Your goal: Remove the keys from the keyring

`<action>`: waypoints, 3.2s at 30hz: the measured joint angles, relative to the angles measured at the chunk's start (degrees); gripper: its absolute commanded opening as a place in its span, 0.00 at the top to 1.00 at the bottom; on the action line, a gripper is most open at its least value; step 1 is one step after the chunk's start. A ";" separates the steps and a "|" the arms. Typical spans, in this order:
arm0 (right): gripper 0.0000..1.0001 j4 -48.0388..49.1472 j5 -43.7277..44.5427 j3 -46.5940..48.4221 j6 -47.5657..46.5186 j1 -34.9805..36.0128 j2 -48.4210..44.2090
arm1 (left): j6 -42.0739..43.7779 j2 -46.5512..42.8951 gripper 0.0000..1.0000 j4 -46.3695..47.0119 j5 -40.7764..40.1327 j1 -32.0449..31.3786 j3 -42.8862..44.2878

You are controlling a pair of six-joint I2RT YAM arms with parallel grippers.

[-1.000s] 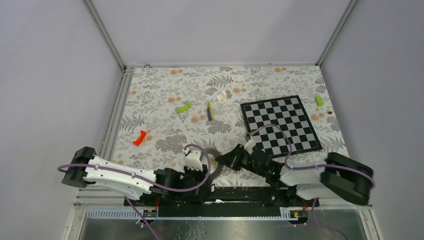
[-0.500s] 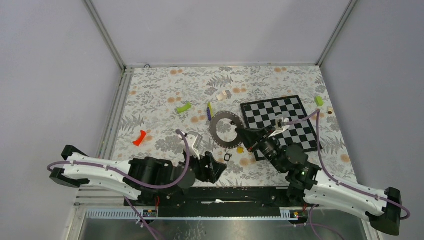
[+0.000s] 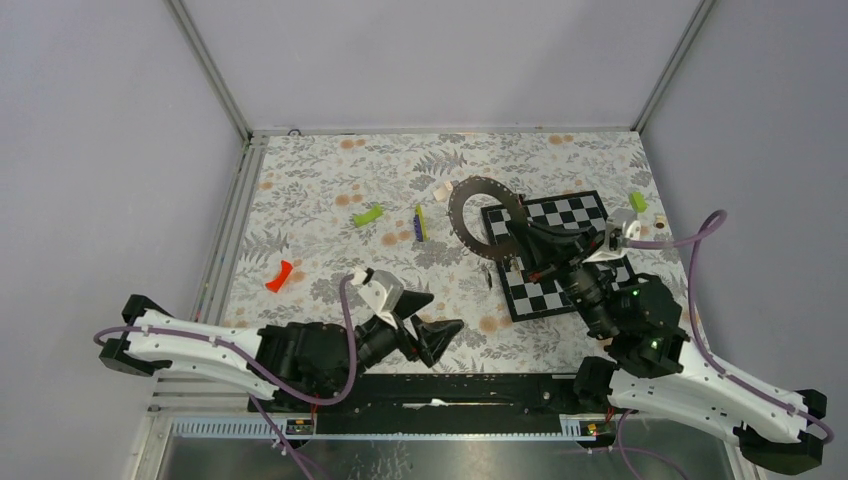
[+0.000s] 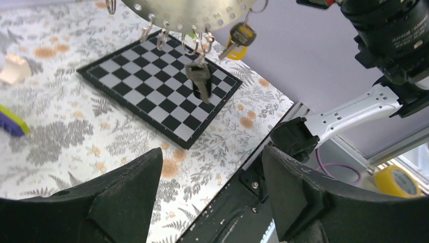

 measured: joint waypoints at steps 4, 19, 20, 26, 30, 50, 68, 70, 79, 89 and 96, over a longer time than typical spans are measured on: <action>1.00 -0.04 -2.45 3.21 -2.64 0.02 -0.02 | 11.72 3.91 0.21 9.18 2.12 0.00 0.04; 1.00 -0.04 -12.26 8.94 -2.69 0.04 -1.79 | 37.70 10.67 0.15 39.60 12.48 0.00 -2.82; 1.00 -0.02 -12.52 8.94 -2.49 0.04 -1.92 | 38.62 11.43 0.14 40.85 12.55 0.00 -2.82; 1.00 -0.04 -13.75 8.94 -1.36 0.04 -2.08 | 43.87 16.02 0.10 47.74 11.65 0.00 -2.84; 1.00 -0.04 -15.04 8.94 -0.57 0.07 -2.10 | 46.60 18.25 0.10 54.14 8.90 0.00 -3.41; 1.00 0.00 -17.64 9.09 2.45 0.07 -3.26 | 48.48 25.92 0.32 63.91 4.87 0.00 -2.51; 1.00 0.37 -18.67 9.07 4.48 0.07 -4.42 | 49.40 28.89 0.42 68.98 3.13 0.00 0.22; 1.00 0.37 -18.73 9.07 4.72 0.07 -4.46 | 49.66 28.92 0.43 69.20 3.15 0.00 0.48; 1.00 0.37 -18.78 8.52 5.55 0.07 -4.52 | 49.94 28.96 0.55 69.11 5.11 0.00 2.16; 1.00 0.37 -18.73 8.24 5.75 0.04 -5.03 | 49.66 29.18 0.68 68.13 6.80 0.00 2.56; 1.00 0.39 -18.71 8.04 5.75 0.07 -5.25 | 49.35 29.18 0.78 67.95 6.91 0.00 2.56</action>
